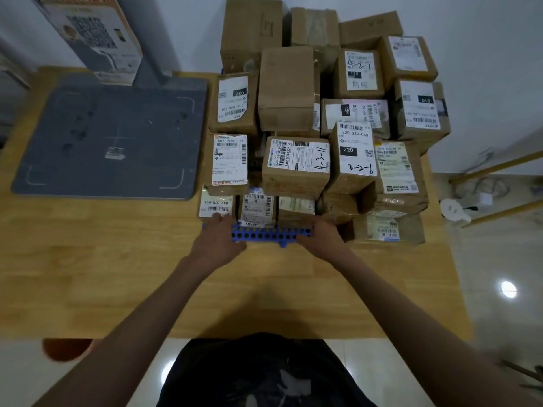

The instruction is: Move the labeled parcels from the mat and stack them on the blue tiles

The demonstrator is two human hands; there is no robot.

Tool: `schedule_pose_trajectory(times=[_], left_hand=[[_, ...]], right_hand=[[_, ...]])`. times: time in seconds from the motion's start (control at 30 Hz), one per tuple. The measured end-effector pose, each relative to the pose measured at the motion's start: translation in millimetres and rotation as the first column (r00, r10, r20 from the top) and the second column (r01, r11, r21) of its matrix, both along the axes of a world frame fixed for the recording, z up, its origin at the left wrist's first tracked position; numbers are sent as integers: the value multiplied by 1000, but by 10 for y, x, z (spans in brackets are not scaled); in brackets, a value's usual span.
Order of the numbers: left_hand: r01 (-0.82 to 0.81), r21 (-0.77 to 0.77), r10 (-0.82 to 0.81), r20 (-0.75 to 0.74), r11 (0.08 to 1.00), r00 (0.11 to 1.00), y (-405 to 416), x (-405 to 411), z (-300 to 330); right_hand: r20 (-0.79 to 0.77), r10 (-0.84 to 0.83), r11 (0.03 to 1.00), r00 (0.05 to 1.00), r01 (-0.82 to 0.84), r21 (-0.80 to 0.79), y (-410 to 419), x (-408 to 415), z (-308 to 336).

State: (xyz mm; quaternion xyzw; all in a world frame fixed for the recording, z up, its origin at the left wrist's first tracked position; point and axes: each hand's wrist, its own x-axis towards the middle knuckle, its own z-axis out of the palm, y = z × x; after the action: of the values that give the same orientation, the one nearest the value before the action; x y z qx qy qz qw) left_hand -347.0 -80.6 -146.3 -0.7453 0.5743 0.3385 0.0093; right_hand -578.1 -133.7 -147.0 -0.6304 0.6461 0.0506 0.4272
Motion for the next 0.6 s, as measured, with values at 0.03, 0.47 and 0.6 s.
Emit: schedule_pose_trajectory(times=[0.03, 0.47, 0.6], left_hand=[[21, -12, -21, -22, 1000, 1000, -16, -102, -24], [272, -148, -258, 111, 951, 960, -433, -681, -157], [229, -85, -233, -30, 970, 972, -543, -807, -183]], right_hand=[[10, -32, 999, 999, 32, -4, 2, 6, -19], [127, -190, 981, 973, 194, -17, -97, 75, -90], [152, -190, 980, 970, 196, -25, -94, 45, -110]])
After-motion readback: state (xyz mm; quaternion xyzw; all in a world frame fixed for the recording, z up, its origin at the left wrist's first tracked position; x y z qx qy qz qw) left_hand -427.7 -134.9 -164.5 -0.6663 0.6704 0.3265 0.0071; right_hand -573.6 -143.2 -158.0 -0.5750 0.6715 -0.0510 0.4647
